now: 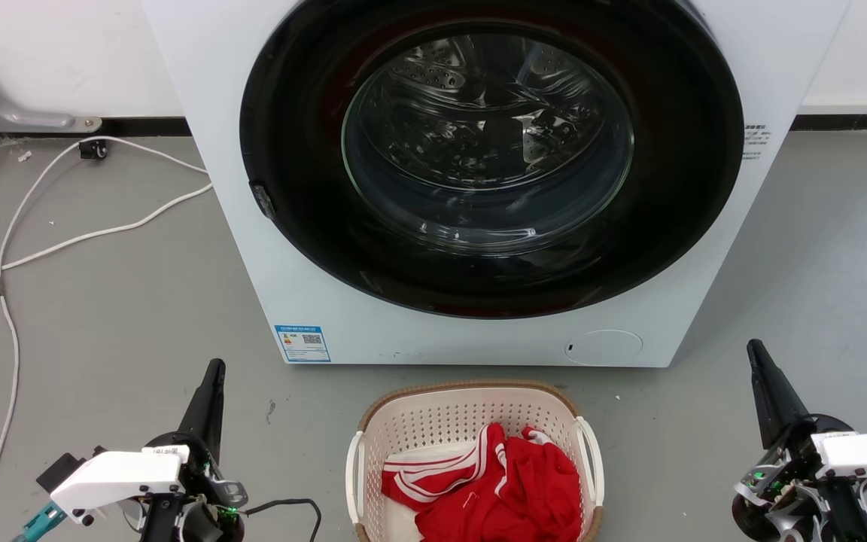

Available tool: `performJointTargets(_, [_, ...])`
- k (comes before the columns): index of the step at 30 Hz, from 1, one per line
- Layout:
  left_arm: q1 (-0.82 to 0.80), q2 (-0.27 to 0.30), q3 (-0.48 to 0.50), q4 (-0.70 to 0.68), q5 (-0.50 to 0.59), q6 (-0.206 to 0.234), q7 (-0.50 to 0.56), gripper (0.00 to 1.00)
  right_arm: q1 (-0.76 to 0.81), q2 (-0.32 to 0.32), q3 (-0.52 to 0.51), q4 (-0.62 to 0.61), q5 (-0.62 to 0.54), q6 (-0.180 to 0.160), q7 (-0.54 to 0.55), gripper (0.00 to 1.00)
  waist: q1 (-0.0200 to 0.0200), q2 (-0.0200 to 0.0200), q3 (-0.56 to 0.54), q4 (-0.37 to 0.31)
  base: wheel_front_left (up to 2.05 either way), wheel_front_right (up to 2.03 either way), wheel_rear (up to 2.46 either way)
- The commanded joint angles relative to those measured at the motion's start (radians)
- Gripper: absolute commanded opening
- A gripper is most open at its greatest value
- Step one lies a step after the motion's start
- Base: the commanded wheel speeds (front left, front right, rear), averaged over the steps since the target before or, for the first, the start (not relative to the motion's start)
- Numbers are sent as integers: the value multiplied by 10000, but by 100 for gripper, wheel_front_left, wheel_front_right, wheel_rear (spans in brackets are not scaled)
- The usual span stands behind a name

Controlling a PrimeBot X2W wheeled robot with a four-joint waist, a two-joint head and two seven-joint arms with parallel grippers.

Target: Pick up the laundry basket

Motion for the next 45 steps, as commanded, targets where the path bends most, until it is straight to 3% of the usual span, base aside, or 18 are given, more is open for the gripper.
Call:
performJointTargets(1, [-97,-7,30,14,80,-32,47,0,-118,43,-18,7,-61,4,33,0,0,-1,0,0,0,0,0])
performJointTargets(21, [-104,-40,79,17,98,-32,66,0,-121,55,-33,8,-77,4,52,0,0,-1,0,0,0,0,0])
performJointTargets(22, [14,-44,52,33,69,4,69,100,14,12,-15,25,-8,2,17,100,0,-1,0,0,0,0,0])
performJointTargets(30, [65,-82,-367,74,229,8,-249,100,188,17,109,30,-233,0,-294,100,0,-1,4,3,0,0,0])
performJointTargets(35, [25,-86,-516,-33,907,6,-491,100,211,-73,245,-34,-781,0,-553,100,0,-1,9,2,0,0,0])
performJointTargets(45, [-21,-94,-729,-453,3300,1,-926,100,195,-102,228,-339,-3503,1,-999,100,0,-1,43,1,0,0,0])
